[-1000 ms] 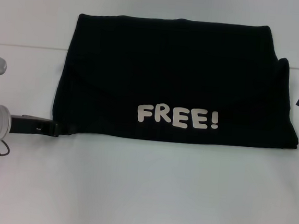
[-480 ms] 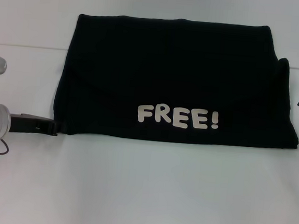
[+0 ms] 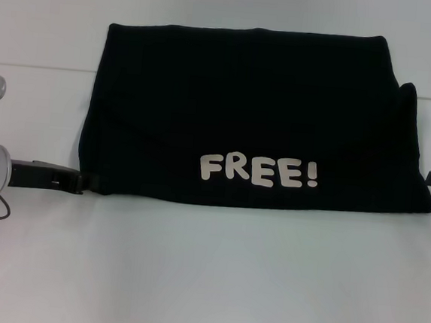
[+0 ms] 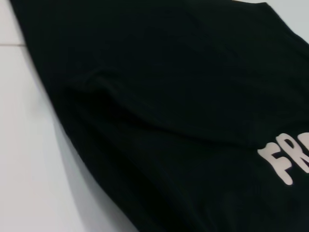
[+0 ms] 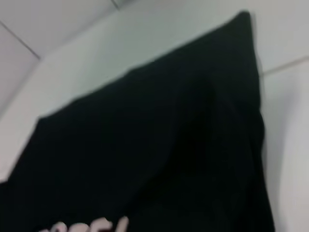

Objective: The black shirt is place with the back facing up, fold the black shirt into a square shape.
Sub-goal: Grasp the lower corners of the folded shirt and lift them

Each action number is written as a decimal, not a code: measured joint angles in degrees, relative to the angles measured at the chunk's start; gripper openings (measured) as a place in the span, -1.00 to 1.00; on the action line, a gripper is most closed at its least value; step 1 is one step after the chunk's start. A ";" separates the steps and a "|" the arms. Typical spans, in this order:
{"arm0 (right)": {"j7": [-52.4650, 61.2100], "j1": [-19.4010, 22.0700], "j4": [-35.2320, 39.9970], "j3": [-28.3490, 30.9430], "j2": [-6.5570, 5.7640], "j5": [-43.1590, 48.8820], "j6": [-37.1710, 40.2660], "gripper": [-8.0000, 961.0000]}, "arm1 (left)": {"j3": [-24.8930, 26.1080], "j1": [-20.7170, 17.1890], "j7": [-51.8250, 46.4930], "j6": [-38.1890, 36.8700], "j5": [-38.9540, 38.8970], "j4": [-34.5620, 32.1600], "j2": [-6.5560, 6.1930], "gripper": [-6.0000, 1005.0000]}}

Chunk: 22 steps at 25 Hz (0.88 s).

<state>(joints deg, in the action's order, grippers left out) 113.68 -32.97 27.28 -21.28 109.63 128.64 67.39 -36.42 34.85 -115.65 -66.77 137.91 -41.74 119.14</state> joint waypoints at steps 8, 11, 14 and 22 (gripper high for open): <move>0.14 -1.45 -0.37 -4.15 1.56 1.35 -7.29 0.43 | 0.04 0.35 0.21 -0.42 -0.40 -0.24 -0.10 -0.98; -0.04 -2.02 -0.52 -4.54 2.17 1.37 -8.16 0.42 | 0.04 0.53 0.23 -0.28 -0.40 -0.06 -0.20 -0.98; -0.03 -2.49 -0.54 -4.61 2.68 1.38 -8.19 0.39 | 0.04 0.58 0.24 -0.17 -0.41 -0.03 -0.23 -0.98; 0.98 -3.23 -1.88 -5.57 2.95 1.40 -9.90 0.12 | 0.04 0.81 0.25 -0.03 -0.45 0.00 -0.32 -0.98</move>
<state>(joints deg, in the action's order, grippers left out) 114.66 -36.20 25.40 -26.85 112.59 130.03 57.48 -36.38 35.66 -115.40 -66.79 137.46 -41.74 118.82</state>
